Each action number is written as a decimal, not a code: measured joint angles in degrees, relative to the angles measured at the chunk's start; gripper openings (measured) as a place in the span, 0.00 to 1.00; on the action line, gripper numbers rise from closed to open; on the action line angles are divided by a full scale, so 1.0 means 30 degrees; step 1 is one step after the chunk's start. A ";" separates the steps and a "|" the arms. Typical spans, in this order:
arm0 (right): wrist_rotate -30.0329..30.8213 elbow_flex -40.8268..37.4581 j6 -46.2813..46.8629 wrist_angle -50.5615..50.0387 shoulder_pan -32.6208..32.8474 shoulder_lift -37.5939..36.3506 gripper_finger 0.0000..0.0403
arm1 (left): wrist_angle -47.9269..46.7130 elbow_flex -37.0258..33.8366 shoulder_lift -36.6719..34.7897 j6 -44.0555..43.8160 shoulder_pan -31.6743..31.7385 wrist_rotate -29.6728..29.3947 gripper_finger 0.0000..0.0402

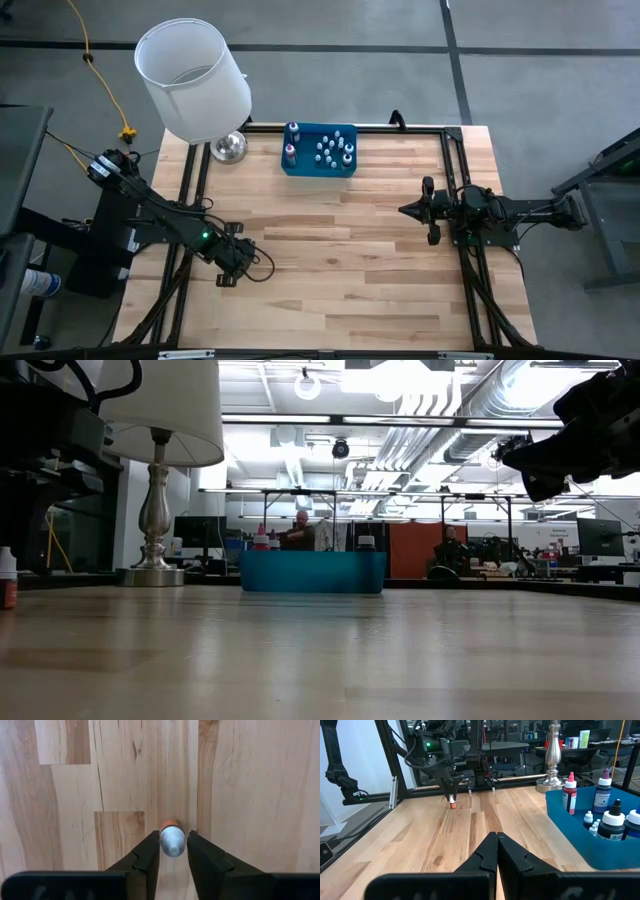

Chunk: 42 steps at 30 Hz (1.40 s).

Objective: Pick & Place food coloring
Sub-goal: Put the small orange food coloring bottle into the blue bin

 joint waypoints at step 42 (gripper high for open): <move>0.0000 0.0006 0.0015 0.0002 0.0005 0.0000 0.00 | -0.3415 1.3627 0.2241 0.0296 0.5299 -0.3009 0.08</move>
